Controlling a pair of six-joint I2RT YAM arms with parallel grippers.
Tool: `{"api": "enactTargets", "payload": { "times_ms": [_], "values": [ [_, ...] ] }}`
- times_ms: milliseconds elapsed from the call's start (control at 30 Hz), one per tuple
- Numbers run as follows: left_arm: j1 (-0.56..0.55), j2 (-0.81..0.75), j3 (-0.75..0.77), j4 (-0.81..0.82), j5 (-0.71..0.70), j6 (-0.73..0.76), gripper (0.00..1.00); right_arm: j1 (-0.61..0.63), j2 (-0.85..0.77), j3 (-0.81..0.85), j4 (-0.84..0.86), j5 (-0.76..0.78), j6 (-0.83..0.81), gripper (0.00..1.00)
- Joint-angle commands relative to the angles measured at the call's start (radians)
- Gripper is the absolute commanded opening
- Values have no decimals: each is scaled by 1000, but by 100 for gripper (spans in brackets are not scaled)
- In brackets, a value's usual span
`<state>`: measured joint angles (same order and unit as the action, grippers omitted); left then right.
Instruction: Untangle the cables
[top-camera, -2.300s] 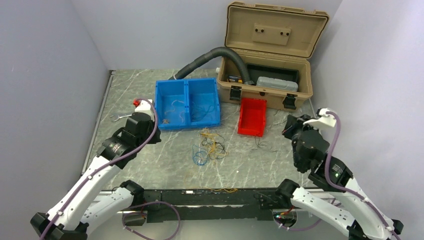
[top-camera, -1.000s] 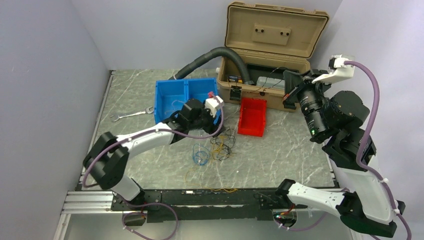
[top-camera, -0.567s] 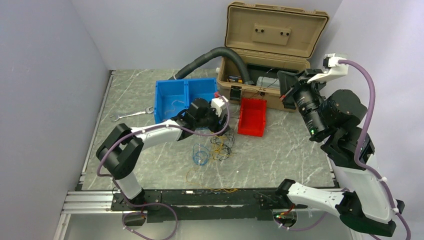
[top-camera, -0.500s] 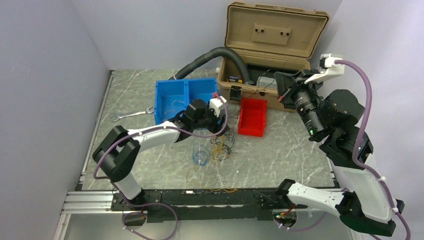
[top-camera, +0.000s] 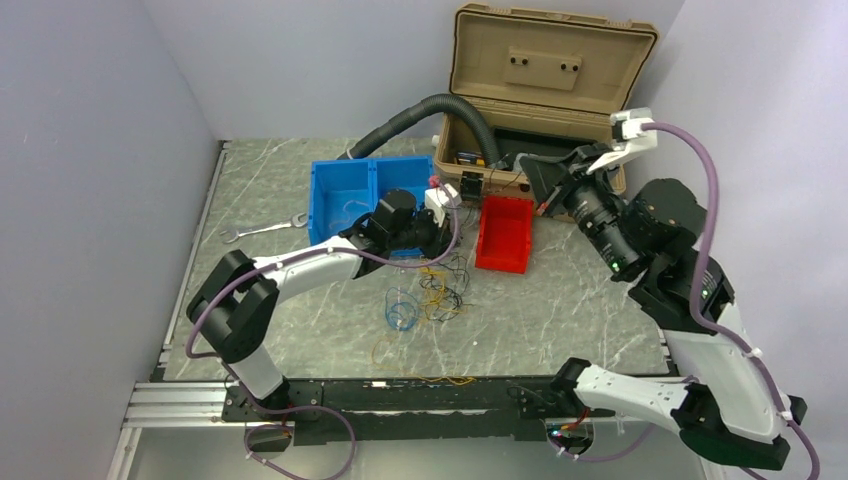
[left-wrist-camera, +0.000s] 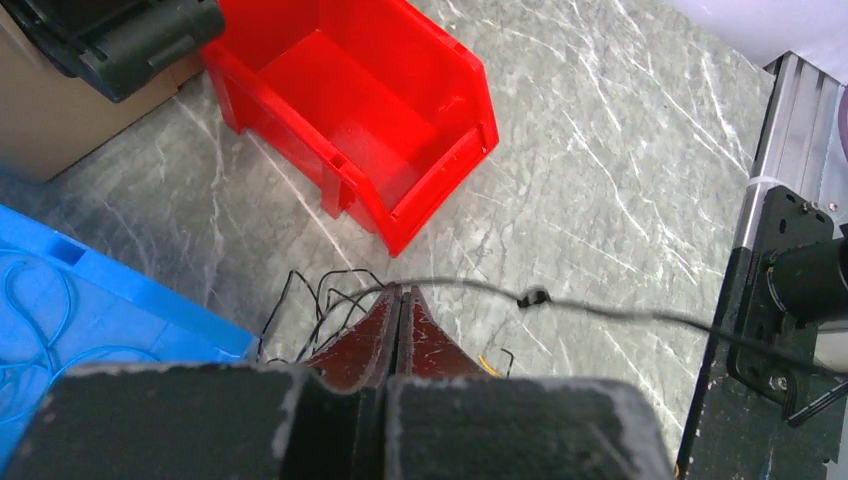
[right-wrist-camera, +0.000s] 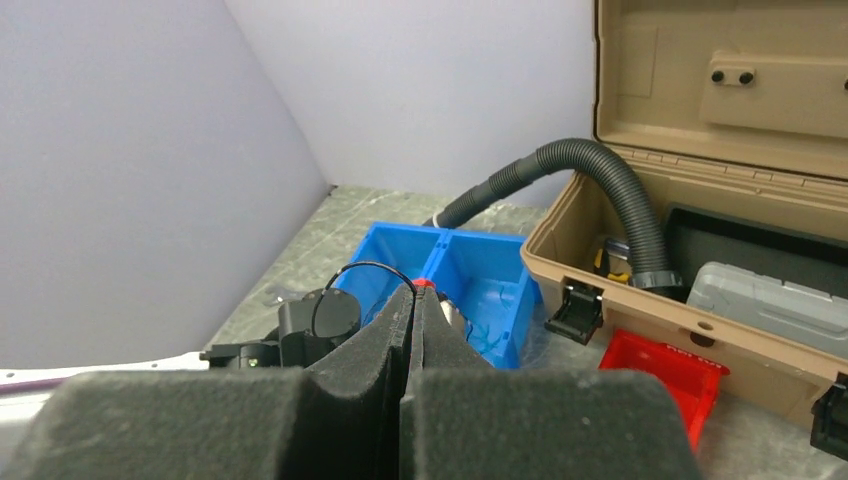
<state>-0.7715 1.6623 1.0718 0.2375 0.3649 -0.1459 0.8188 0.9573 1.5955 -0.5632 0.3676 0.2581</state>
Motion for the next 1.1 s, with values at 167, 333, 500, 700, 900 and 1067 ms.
{"api": "enactTargets", "payload": {
  "times_ms": [167, 333, 500, 700, 900, 1067],
  "values": [
    [-5, -324, 84, -200, -47, 7, 0, 0, -170, -136, 106, 251, 12, 0],
    [-8, -485, 275, -479, -49, 37, 0, 0, -276, -320, 153, 381, 35, 0],
    [-10, -534, 311, -558, -53, 64, 29, 1, -284, -350, 136, 277, 50, 0],
    [-14, -494, 132, -391, -70, 63, 78, 0, -214, -198, 110, 225, 58, 0],
    [-16, -389, 80, -255, -82, 111, 91, 0, -138, -45, 120, 142, 51, 0],
    [-17, -281, 78, -166, -74, 180, 99, 0, -76, 63, 118, 86, 46, 0]
  ]
}}
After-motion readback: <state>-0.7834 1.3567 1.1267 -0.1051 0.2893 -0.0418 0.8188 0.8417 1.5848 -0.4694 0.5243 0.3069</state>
